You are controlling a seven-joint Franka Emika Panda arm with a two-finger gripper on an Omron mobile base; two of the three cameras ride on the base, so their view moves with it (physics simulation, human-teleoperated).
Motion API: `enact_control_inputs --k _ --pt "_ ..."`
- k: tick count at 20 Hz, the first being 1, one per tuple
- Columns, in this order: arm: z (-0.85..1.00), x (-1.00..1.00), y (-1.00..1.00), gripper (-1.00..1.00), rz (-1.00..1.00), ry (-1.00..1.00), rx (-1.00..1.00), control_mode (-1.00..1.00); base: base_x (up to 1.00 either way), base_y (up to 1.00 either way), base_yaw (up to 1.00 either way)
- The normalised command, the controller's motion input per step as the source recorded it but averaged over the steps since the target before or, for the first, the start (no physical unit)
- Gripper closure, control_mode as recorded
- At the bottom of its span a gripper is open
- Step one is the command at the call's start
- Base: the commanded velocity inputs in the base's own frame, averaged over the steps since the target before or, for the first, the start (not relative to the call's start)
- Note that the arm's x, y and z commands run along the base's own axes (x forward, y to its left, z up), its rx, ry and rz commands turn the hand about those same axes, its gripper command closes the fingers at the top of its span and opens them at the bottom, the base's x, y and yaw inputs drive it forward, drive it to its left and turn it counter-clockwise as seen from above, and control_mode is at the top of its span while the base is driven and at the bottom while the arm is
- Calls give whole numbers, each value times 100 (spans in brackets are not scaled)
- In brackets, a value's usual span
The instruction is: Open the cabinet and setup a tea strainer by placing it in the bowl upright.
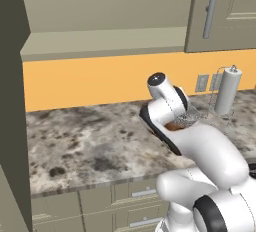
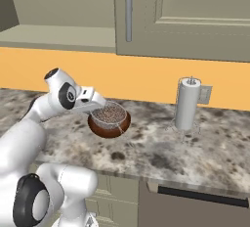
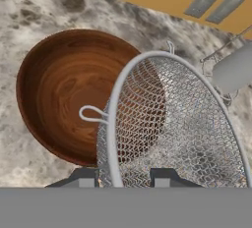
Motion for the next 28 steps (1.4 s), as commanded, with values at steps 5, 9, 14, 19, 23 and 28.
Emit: enact_control_inputs --k 5,9,14,19,23,28 --pt "-33 32 1 100 0 2 0 -100 0 0 0" --pt "-2 28 24 100 0 0 0 -100 0 0 0" --pt "-8 30 9 100 0 2 -2 -100 0 0 0" --pt "-18 32 17 100 0 1 -3 -100 0 0 0" --pt "-21 1 9 100 0 0 0 -100 0 0 0" --pt "-33 10 0 100 0 0 0 -100 0 0 0"
